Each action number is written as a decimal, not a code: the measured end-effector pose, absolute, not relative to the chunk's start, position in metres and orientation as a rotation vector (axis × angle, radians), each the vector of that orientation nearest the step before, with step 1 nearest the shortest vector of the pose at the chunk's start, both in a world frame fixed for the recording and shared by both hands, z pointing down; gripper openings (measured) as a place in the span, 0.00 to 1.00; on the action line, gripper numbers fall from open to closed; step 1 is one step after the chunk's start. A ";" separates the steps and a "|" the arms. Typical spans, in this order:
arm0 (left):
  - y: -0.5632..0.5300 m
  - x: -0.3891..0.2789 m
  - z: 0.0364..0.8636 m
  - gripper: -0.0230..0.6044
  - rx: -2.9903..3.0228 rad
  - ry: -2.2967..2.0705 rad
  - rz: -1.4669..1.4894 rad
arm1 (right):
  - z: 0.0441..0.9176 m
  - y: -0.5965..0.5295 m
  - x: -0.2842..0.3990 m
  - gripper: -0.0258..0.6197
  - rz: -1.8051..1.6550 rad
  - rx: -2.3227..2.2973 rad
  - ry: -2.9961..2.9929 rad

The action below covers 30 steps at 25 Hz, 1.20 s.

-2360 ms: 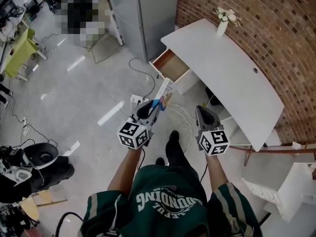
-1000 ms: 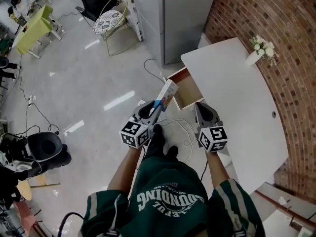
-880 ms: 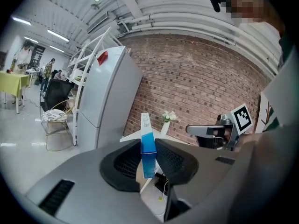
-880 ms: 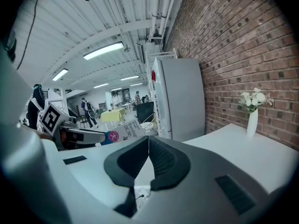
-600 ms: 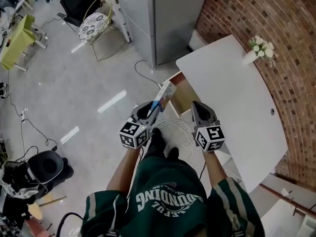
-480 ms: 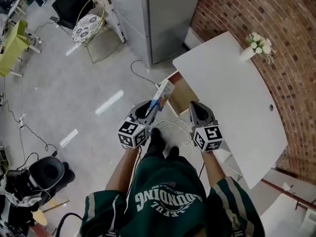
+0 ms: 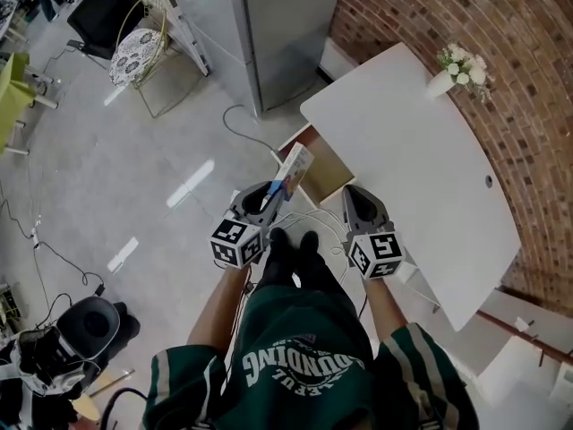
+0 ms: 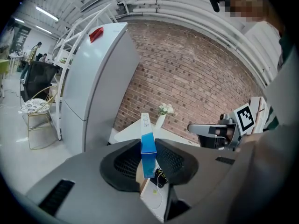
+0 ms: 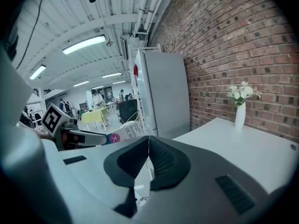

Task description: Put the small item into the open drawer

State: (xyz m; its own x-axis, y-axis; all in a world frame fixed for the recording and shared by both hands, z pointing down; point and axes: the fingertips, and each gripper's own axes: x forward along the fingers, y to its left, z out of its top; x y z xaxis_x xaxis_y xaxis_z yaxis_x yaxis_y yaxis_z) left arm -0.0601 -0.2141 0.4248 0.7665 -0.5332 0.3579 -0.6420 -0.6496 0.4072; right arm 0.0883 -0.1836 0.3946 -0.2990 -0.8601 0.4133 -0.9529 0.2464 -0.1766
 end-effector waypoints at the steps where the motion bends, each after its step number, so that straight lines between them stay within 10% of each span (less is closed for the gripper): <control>1: -0.214 -0.058 0.427 0.20 2.437 -0.880 0.284 | 0.396 -0.183 0.090 0.08 0.591 1.697 -2.288; 30: -0.243 -0.027 0.596 0.20 2.442 -0.748 0.528 | 0.548 -0.226 0.083 0.08 0.742 1.557 -2.264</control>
State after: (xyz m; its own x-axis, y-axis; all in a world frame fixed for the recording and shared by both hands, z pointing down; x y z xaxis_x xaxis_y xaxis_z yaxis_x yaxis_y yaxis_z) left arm -0.0271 -0.2428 0.5957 0.7707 -0.3969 0.4985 -0.6026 -0.7082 0.3679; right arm 0.0829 -0.2263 0.5479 -0.3709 -0.7754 0.5110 -0.9275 0.2812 -0.2464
